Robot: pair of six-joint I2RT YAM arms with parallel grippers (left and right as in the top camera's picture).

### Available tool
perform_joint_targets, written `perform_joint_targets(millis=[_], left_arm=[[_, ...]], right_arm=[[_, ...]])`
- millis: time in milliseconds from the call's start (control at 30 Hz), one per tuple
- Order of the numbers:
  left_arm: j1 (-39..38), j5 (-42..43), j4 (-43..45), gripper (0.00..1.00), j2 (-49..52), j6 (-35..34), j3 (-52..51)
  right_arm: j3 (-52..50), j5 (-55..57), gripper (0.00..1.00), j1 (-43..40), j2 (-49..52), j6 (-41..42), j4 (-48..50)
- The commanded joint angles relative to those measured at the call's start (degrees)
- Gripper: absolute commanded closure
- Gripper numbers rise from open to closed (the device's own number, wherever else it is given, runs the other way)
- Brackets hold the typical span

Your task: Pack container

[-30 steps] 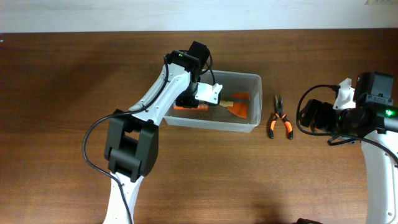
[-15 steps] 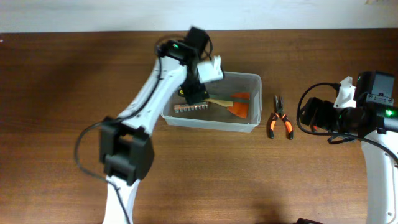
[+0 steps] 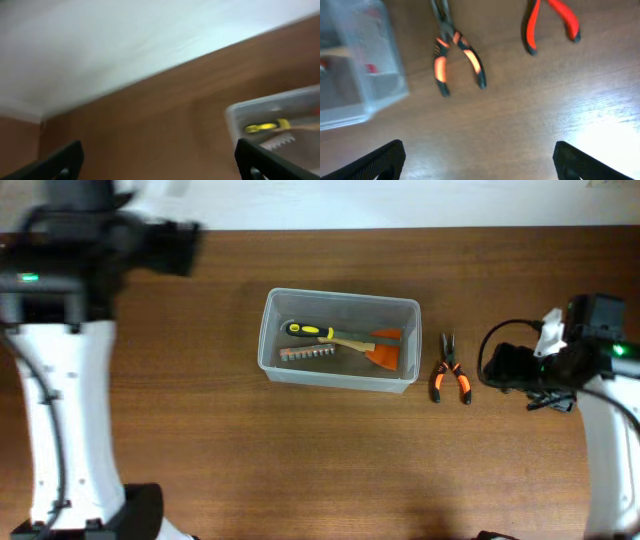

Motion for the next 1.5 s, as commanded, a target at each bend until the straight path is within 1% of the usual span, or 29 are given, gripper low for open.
perform_joint_targets(millis=[0, 133, 233, 333, 367, 400, 467, 567, 833, 1167, 1233, 1333, 1467], left_arm=[[7.6, -0.9, -2.7, 0.01, 2.5, -9.6, -1.7], [14.0, -0.2, -5.7, 0.01, 3.8, -9.8, -2.2], [16.7, -0.1, -6.8, 0.01, 4.2, -9.8, -2.2], [17.8, -0.1, -6.9, 0.01, 4.2, -9.8, -2.2], [17.9, -0.1, -6.9, 0.01, 4.2, -9.8, -2.2], [17.9, -0.1, -6.9, 0.01, 4.2, -9.8, -2.2], [17.9, -0.1, -6.9, 0.01, 4.2, -9.8, -2.2], [17.9, -0.1, -6.5, 0.01, 4.2, -9.8, -2.2], [17.9, -0.1, -6.6, 0.01, 4.2, -9.8, -2.2], [17.9, -0.1, -6.8, 0.01, 4.2, -9.8, -2.2], [17.9, -0.1, -6.8, 0.01, 4.2, -9.8, -2.2], [17.9, -0.1, -6.8, 0.01, 4.2, -9.8, -2.2], [17.9, -0.1, -6.9, 0.01, 4.2, -9.8, -2.2]], right_arm=[[0.8, 1.7, 0.06, -0.1, 5.7, -3.0, -0.2], [1.1, 1.7, 0.07, 0.1, 11.5, -6.6, -0.7], [1.7, 2.4, 0.13, 1.6, 14.8, -9.6, -1.3], [3.0, 6.1, 0.13, 4.2, 16.9, -10.3, -0.3], [3.5, 7.8, 0.12, 5.1, 17.4, -10.3, 0.2], [4.2, 9.4, 0.07, 6.0, 17.7, -10.3, 0.8], [5.1, 12.5, 0.00, 7.6, 18.4, -10.3, 2.6], [5.2, 14.8, 0.01, 8.5, 19.1, -10.3, 5.2], [5.2, 9.1, 0.00, 8.1, 21.9, -8.7, 5.7], [5.2, 5.9, 0.07, 8.1, 25.9, -8.8, 8.4], [5.2, 5.9, 0.09, 8.1, 26.7, -8.8, 9.0], [5.2, 4.8, 0.10, 8.1, 27.9, -8.8, 9.3], [5.2, 4.6, 0.16, 8.1, 29.9, -8.7, 9.9]])
